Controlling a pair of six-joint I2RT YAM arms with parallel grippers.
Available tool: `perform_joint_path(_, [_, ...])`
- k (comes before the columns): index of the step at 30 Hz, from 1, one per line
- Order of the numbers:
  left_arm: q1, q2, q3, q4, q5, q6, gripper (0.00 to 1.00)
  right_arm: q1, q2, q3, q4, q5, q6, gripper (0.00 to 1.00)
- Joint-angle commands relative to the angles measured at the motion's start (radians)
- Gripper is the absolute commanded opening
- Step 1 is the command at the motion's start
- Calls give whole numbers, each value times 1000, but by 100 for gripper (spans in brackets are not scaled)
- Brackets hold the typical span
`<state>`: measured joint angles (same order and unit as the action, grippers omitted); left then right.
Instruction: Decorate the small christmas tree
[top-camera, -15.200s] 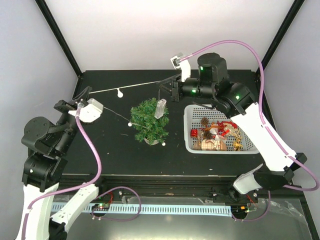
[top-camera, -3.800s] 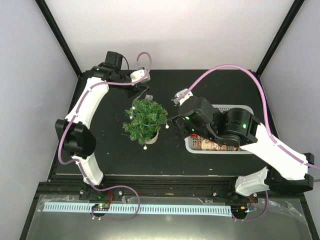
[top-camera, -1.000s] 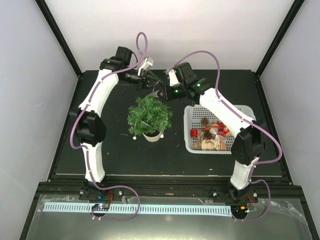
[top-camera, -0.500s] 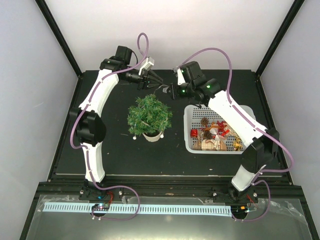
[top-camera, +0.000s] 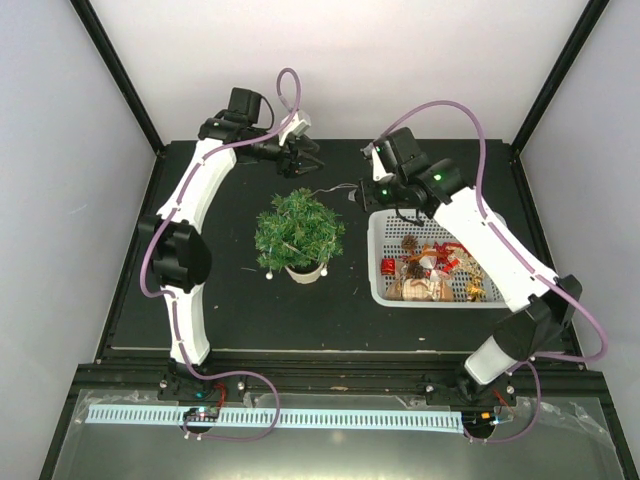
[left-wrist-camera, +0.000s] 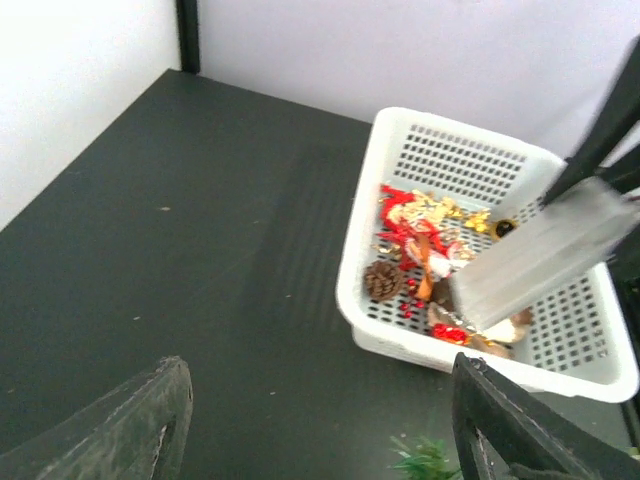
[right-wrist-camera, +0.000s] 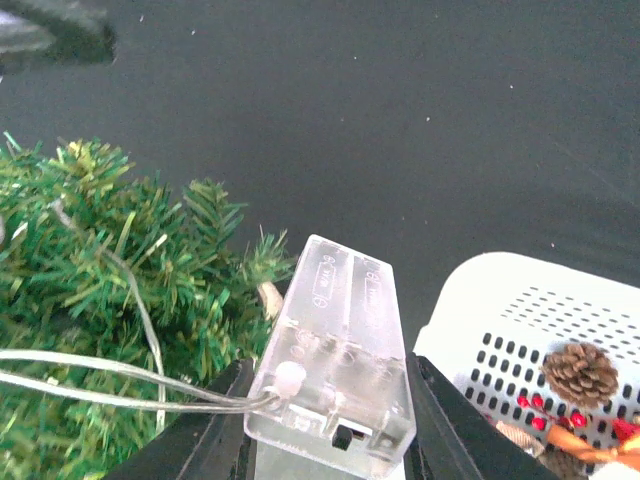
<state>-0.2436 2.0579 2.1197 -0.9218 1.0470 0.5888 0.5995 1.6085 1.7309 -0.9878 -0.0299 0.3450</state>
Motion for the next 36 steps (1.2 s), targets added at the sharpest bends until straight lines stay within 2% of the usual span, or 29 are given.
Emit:
perform_joint_path(1, [21,-38,-33,118,-81,-74,72,-3,-64,-19,-99,-33,25,12])
perform_joint_path(11, [37,-89,-87,157,-126,-100,76,28,-150,-183,-148,-156,71,13])
perform_joint_path(12, [38,-92,-93,159,-126,-101,83,32,-152,-207,-146,-163,73,14])
perform_joint_path(14, [39,-97,-102,158,-129,-101,87,40,-153,-239,-141,-170,75,14])
perform_joint_path(36, [83,-171,-194,139,-127,-88,88,93,-63,-367,-39,-275,74,16])
